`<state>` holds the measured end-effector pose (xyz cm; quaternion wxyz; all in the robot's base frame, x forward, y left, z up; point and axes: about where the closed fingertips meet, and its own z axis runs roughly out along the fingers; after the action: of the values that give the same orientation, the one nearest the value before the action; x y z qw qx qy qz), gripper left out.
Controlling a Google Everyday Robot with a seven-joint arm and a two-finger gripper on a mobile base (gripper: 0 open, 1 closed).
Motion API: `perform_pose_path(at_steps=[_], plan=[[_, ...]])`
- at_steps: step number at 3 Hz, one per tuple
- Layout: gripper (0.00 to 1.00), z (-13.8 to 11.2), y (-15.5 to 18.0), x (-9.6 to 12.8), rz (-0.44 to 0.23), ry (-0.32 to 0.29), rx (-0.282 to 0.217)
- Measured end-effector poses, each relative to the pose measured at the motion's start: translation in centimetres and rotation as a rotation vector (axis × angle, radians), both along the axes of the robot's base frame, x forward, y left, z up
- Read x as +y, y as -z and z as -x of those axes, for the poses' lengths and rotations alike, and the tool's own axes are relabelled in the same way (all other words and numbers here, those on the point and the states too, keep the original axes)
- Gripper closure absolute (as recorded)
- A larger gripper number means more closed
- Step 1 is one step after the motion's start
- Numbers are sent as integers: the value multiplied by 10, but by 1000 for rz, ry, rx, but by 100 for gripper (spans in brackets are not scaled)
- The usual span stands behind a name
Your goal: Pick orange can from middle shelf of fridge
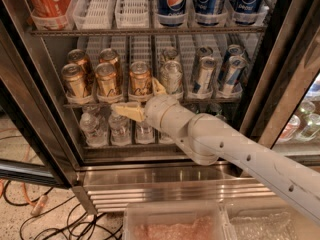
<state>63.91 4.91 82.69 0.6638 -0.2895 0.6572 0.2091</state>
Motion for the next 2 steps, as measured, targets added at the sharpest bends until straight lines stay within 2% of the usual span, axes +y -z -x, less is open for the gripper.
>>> perform_pose_path(at_steps=[2], plan=[[8, -18, 4, -11, -7, 39, -1]])
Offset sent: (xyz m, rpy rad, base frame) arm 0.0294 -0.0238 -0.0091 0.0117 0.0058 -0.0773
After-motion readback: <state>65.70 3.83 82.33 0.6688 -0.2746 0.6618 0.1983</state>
